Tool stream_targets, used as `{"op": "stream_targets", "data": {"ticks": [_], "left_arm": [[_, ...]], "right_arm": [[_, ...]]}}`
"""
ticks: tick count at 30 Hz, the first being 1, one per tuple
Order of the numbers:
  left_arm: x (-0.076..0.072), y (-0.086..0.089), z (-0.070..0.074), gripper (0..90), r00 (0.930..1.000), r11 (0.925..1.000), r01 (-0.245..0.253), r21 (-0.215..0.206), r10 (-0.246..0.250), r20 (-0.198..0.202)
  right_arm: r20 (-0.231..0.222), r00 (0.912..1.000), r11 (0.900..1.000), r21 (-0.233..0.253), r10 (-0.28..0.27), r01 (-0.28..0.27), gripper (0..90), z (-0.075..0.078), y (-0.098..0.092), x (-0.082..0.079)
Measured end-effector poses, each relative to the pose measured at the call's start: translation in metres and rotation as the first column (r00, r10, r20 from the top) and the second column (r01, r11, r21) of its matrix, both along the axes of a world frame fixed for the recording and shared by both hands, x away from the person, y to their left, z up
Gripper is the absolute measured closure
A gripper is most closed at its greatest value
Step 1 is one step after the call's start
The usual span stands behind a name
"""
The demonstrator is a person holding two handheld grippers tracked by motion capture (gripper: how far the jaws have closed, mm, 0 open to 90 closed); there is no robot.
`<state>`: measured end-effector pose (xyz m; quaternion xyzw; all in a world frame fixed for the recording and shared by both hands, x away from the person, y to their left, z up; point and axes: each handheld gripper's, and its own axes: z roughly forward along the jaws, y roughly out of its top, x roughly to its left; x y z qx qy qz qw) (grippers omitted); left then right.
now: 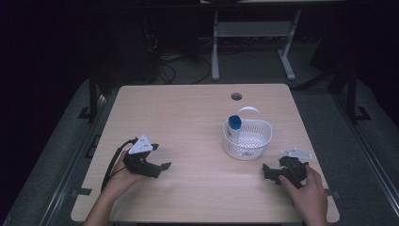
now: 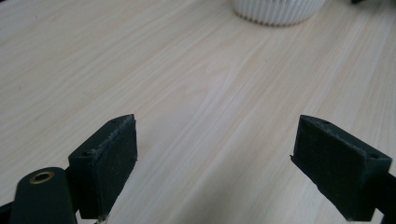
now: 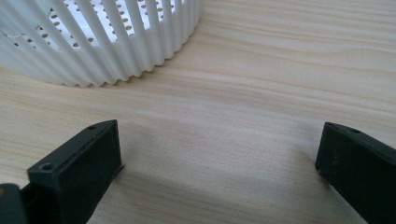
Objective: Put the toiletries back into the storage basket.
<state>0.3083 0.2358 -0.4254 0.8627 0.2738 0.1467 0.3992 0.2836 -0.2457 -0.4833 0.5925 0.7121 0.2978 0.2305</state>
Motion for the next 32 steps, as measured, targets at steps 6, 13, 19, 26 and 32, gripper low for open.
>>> {"op": "stream_targets", "data": {"ticks": [6, 13, 19, 26, 32], "left_arm": [[-0.005, 0.015, -0.012, 13.4, 0.9992, 0.9988, -0.027, 0.041, 0.028, -0.027], [-0.007, 0.026, -0.03, 13.4, 0.9964, 0.9948, -0.055, 0.086, 0.06, -0.06], [-0.009, 0.029, -0.041, 13.2, 0.9945, 0.9886, -0.061, 0.137, 0.072, -0.075], [-0.009, 0.04, -0.05, 13.2, 0.996, 0.9976, -0.057, 0.041, 0.059, -0.066], [-0.008, 0.041, -0.05, 13.2, 0.9961, 0.9975, -0.057, 0.042, 0.059, -0.066]], "right_arm": [[0.0, 1.0, 1.0, 0.0, 0.0, 0.0, 0.0, 0.0, 0.0, 0.0], [0.0, 1.0, 1.0, 0.0, 0.0, 0.0, 0.0, 0.0, 0.0, 0.0], [0.0, 1.0, 1.0, 0.0, 0.0, 0.0, 0.0, 0.0, 0.0, 0.0], [0.0, 1.0, 1.0, 0.0, 0.0, 0.0, 0.0, 0.0, 0.0, 0.0], [0.0, 1.0, 1.0, 0.0, 0.0, 0.0, 0.0, 0.0, 0.0, 0.0]]}}
